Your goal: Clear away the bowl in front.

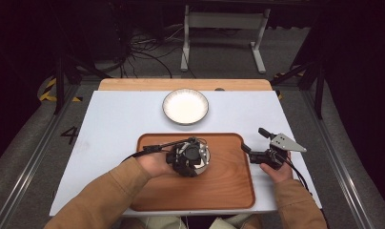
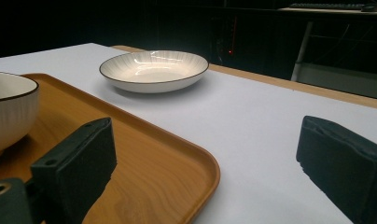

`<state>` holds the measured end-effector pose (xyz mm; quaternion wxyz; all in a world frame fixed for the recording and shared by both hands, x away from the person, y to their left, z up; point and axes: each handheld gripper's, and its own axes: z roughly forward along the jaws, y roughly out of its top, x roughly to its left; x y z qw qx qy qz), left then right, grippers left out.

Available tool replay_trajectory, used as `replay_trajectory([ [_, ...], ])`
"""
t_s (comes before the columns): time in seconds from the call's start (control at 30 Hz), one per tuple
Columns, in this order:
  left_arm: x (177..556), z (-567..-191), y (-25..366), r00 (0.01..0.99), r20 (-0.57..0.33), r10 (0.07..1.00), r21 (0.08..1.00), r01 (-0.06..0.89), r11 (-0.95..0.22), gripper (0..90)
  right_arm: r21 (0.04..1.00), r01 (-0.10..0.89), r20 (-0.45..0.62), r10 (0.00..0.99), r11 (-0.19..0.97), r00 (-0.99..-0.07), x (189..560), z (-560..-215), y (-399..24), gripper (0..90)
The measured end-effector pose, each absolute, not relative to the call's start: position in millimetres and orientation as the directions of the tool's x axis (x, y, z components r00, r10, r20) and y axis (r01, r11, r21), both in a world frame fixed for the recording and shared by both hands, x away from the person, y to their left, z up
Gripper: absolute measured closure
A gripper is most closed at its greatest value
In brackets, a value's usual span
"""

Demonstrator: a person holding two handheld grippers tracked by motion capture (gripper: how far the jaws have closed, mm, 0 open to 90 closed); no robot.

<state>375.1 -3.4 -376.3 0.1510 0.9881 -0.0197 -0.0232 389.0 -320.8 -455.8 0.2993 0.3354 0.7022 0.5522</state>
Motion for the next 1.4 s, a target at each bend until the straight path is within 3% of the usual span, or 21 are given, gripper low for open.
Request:
replay_trajectory([
  [0.47,373,-385,0,0.992,-0.112,-0.066,0.293,-0.03,-0.956,80.9,0.976,0.14,-0.049,0.802,0.164,-0.596,389,-456,-321,5.1],
  [0.57,373,-386,1,0.992,-0.112,-0.056,0.289,-0.021,-0.957,76.5,0.977,0.14,-0.049,0.802,0.164,-0.596,389,-456,-321,5.2],
  [0.7,376,-384,3,0.988,-0.145,-0.058,0.298,-0.012,-0.954,63.6,0.977,0.14,-0.049,0.802,0.164,-0.596,389,-456,-321,5.1],
  [0.93,376,-378,10,0.986,-0.163,-0.039,0.351,0.02,-0.936,44.7,0.977,0.142,-0.045,0.803,0.16,-0.595,389,-456,-321,5.1],
  [1.13,376,-372,20,0.988,-0.152,-0.009,0.399,0.053,-0.915,41.7,0.977,0.141,-0.046,0.801,0.161,-0.596,389,-456,-321,5.1],
  [1.4,377,-359,43,0.992,-0.116,0.057,0.547,0.112,-0.83,39.5,0.976,0.141,-0.05,0.8,0.166,-0.598,389,-456,-321,5.3],
])
